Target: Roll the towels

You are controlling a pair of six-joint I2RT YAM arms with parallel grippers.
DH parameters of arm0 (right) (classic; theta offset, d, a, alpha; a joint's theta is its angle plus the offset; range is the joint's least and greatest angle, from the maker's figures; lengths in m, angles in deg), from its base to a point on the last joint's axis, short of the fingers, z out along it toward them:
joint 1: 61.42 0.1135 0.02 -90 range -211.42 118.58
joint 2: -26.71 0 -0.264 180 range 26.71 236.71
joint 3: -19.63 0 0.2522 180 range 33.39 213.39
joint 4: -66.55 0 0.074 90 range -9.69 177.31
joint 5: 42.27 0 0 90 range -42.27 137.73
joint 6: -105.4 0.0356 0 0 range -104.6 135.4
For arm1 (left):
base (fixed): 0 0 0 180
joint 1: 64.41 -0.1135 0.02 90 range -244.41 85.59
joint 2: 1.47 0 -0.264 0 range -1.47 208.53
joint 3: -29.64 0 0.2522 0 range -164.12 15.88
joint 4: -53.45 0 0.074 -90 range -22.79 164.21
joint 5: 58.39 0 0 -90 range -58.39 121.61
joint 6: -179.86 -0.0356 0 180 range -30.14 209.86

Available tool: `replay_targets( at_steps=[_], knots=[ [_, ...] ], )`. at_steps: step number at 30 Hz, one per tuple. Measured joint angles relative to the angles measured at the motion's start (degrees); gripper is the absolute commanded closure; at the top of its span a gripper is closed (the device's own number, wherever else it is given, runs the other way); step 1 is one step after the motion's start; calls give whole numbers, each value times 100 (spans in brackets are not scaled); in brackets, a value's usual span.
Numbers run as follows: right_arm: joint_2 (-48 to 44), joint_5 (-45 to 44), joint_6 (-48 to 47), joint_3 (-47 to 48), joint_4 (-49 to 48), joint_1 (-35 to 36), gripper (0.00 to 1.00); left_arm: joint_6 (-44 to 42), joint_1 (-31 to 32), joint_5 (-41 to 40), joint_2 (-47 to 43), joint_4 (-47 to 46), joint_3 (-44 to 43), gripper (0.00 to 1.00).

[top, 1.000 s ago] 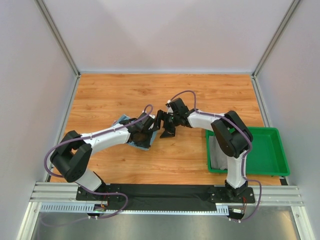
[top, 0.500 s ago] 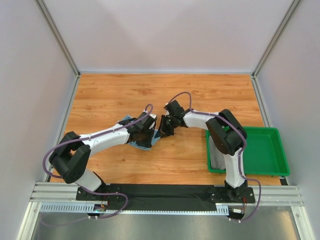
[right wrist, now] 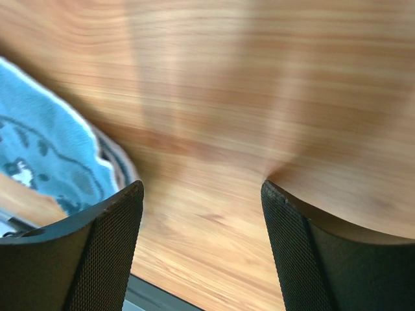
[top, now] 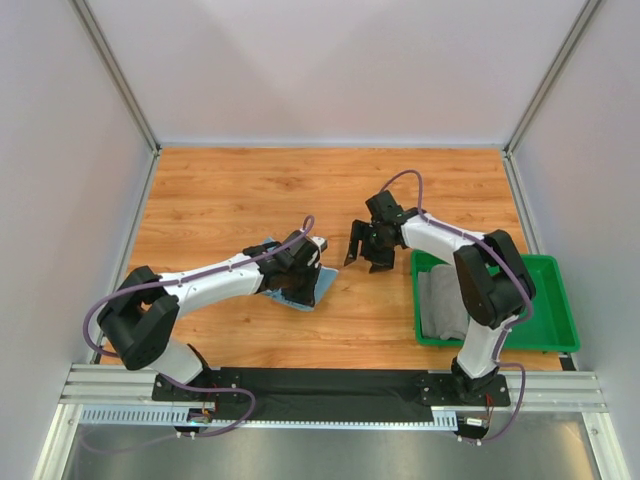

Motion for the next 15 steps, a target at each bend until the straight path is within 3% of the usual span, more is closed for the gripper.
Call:
replay_targets(
  at_steps=[8, 15],
  knots=[
    [-866, -356, -345, -149, 501, -243, 25, 317, 22, 546, 66, -221, -2, 100],
    [-1327, 129, -533, -367, 358, -234, 26, 704, 22, 1016, 153, -520, -4, 100]
  ],
)
